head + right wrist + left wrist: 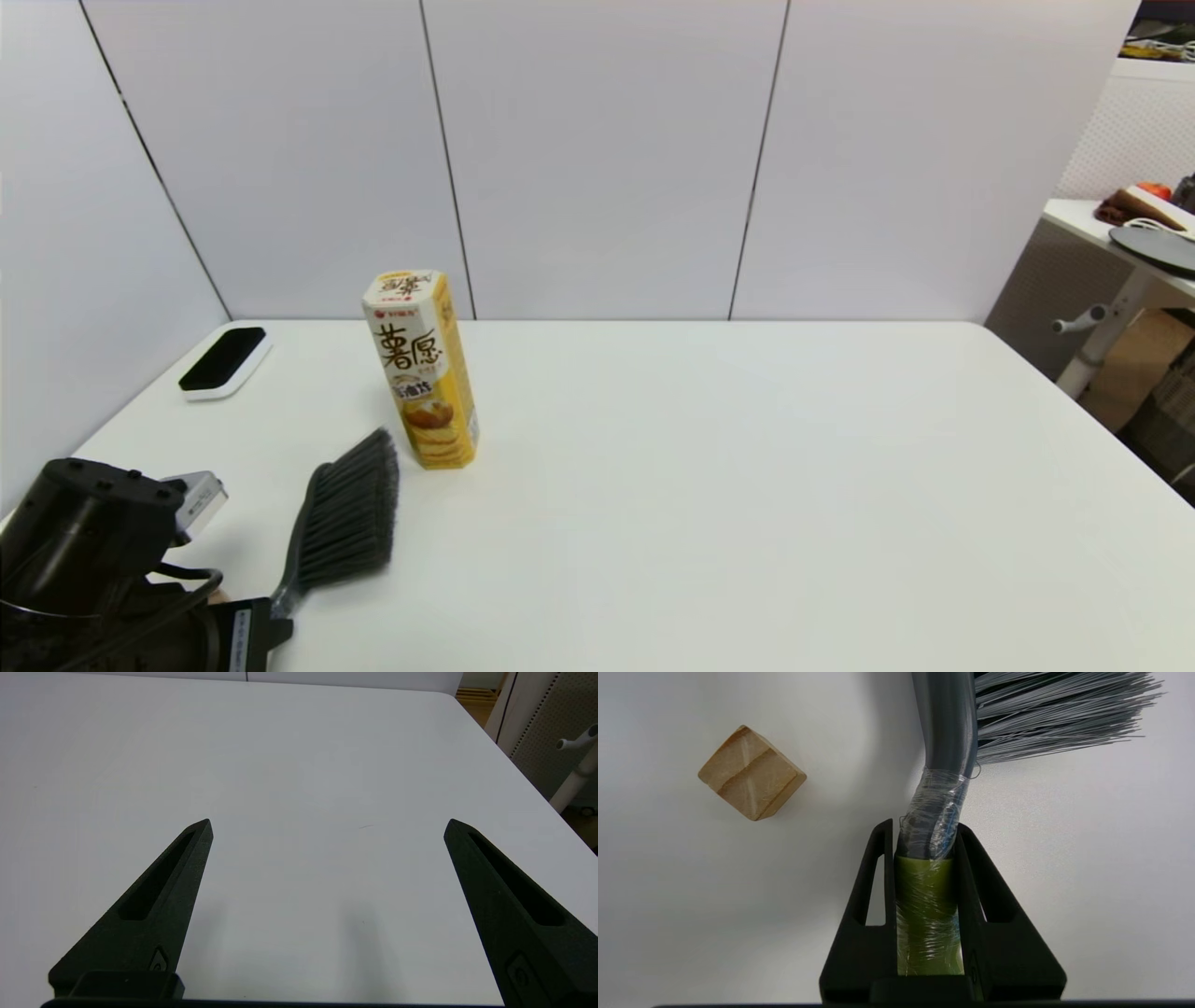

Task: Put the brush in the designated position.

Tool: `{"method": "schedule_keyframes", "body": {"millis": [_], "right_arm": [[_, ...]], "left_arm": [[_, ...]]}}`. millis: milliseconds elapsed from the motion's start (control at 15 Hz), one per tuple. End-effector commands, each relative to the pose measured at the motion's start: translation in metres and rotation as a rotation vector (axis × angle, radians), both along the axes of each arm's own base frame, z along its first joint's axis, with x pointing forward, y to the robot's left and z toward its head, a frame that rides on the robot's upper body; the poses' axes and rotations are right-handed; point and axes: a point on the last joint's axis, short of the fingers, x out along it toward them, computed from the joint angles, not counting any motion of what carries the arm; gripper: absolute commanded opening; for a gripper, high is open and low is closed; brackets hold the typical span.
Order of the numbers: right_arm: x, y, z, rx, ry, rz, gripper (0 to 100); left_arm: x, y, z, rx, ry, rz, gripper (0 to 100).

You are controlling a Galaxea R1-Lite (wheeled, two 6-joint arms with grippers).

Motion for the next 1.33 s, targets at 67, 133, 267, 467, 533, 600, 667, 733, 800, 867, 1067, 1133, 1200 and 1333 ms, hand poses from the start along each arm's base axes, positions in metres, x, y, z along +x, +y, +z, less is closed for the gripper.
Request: {"method": "schedule_keyframes", "body": {"millis": [67, 133, 267, 467, 533, 600, 667, 733, 800, 867, 1067, 1133, 1200, 1333], "right_arm": [[0.0, 0.0, 0.0, -0.001, 0.003, 0.001, 100], [0.0, 0.0, 0.0, -0.001, 0.003, 0.001, 100], [0.0, 0.0, 0.0, -0.002, 0.003, 0.001, 100], [0.0, 0.0, 0.0, -0.002, 0.003, 0.001, 100], [0.0, 0.0, 0.0, -0.001, 0.003, 0.001, 100], [0.0, 0.0, 0.0, -0.001, 0.003, 0.001, 100], [0.0, 0.0, 0.0, -0.002, 0.003, 0.001, 100], [0.0, 0.0, 0.0, -0.001, 0.003, 0.001, 100], [0.0, 0.0, 0.0, -0.001, 0.003, 0.001, 100], [0.0, 0.0, 0.0, -0.002, 0.003, 0.001, 100], [0.0, 0.0, 0.0, -0.001, 0.003, 0.001, 100], [0.0, 0.0, 0.0, -0.001, 0.003, 0.001, 100], [0.0, 0.0, 0.0, -0.001, 0.003, 0.001, 100], [0.0, 0.0, 0.0, -0.002, 0.003, 0.001, 100]], "left_arm": [[0.002, -0.002, -0.004, 0.007, 0.017, -0.004, 0], [0.002, -0.002, -0.005, 0.009, 0.02, -0.004, 0], [0.001, -0.002, -0.006, 0.009, 0.024, -0.006, 0], [0.001, -0.002, -0.006, 0.011, 0.023, -0.01, 100], [0.002, -0.002, -0.002, 0.01, 0.006, -0.018, 100], [0.007, -0.004, 0.007, 0.004, -0.028, -0.029, 100], [0.013, -0.007, 0.02, -0.011, -0.08, -0.035, 100], [0.017, -0.009, 0.039, -0.034, -0.159, -0.042, 100], [0.02, -0.01, 0.069, -0.055, -0.273, -0.058, 100], [0.024, -0.011, 0.108, -0.032, -0.385, -0.095, 100], [0.016, 0.002, 0.211, 0.13, -0.592, -0.16, 100], [0.012, 0.013, 0.238, 0.24, -0.643, -0.166, 100], [0.007, 0.026, 0.261, 0.388, -0.702, -0.168, 100], [-0.006, 0.048, 0.288, 0.581, -0.778, -0.123, 100]]}}
